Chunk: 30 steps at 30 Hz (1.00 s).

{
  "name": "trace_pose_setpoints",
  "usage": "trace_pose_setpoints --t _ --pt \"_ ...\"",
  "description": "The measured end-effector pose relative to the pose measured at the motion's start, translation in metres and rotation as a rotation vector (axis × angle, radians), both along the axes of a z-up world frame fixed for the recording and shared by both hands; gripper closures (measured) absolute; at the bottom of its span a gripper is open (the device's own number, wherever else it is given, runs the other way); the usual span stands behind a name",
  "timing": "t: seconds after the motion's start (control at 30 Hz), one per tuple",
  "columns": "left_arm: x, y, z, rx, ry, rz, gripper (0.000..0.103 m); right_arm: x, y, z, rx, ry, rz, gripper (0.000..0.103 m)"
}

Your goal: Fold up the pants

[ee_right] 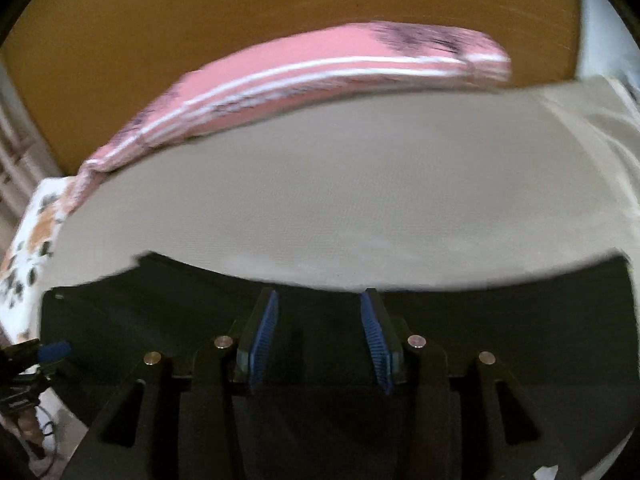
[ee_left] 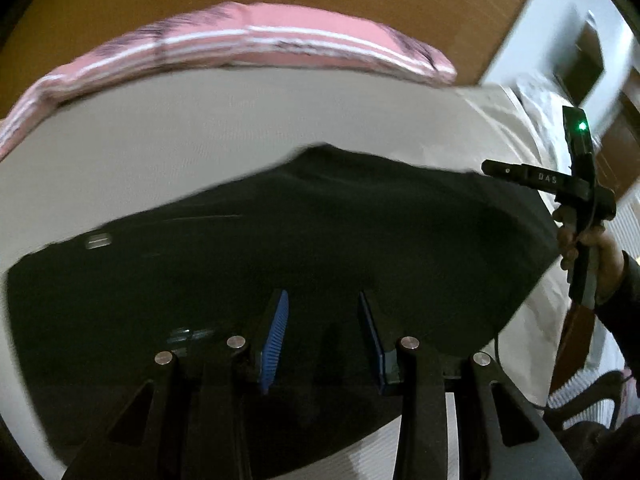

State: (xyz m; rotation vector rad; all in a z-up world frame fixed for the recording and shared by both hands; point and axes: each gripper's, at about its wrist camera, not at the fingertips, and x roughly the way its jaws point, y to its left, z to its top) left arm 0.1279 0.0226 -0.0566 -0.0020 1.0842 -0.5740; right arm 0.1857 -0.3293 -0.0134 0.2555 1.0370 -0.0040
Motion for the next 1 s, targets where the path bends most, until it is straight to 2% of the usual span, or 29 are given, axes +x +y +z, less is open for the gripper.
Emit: trace_pose_setpoints --t 0.13,0.23,0.3,0.4,0.53,0.57,0.7,0.77,0.87,1.0 --pt "-0.002 -0.035 -0.014 0.028 0.041 -0.095 0.065 -0.028 -0.048 -0.015 -0.023 0.033 -0.109 0.062" --pt "-0.009 -0.041 -0.026 0.078 0.064 -0.122 0.065 -0.049 -0.086 -0.026 -0.073 0.063 -0.183 0.063" --pt "-0.014 -0.037 -0.025 0.073 0.054 -0.116 0.065 -0.062 -0.110 -0.030 -0.101 0.066 -0.225 0.068" --pt "-0.020 -0.029 -0.025 0.080 0.070 -0.113 0.065 -0.073 -0.142 -0.031 -0.172 0.078 -0.255 0.068" --pt "-0.028 -0.028 -0.025 0.112 0.053 -0.109 0.065 -0.083 -0.178 -0.030 -0.189 0.096 -0.325 0.066" --pt "-0.029 -0.031 -0.026 0.119 0.049 -0.096 0.065 -0.088 -0.185 -0.028 -0.186 0.100 -0.347 0.061" --pt "-0.028 -0.033 -0.020 0.082 0.075 -0.037 0.065 -0.120 -0.208 -0.008 -0.054 0.037 -0.427 0.063" --pt "-0.028 -0.038 -0.011 0.050 0.052 -0.025 0.065 -0.136 -0.211 0.001 -0.009 0.018 -0.446 0.063" --pt "-0.028 -0.058 0.003 0.031 -0.001 -0.032 0.064 -0.164 -0.213 0.010 0.033 0.007 -0.475 0.062" --pt "-0.024 -0.088 0.005 0.006 -0.007 -0.055 0.064 -0.198 -0.221 0.007 0.108 0.010 -0.527 0.061"
